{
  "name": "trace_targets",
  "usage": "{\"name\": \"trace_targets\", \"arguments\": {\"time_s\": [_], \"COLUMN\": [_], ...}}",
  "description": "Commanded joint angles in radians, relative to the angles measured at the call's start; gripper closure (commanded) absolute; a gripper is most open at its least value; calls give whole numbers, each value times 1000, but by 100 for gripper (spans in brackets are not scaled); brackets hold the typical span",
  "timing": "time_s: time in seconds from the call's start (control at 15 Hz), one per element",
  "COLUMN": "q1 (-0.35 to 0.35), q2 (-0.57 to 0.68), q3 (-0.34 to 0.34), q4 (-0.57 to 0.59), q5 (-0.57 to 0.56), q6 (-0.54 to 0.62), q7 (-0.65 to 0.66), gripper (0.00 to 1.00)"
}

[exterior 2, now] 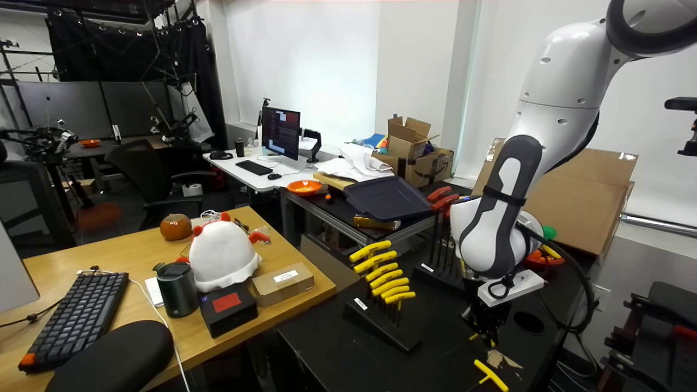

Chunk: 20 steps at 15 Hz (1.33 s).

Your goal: Remove two yellow wrenches from the stand.

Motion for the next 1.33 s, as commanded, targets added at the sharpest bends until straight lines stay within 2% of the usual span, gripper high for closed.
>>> {"name": "trace_targets", "arguments": {"time_s": [0.0,0.33,1.27], "q1": [-8,-12,-14], "q2": [-46,-33,-9], "q3": [-9,-7,28], "q4": [-34,-13,67], "q5": [-39,-82,-129], "q6": [-67,-132,-194], "q7": [-44,-89,-154], "gripper": [96,96,96]}}
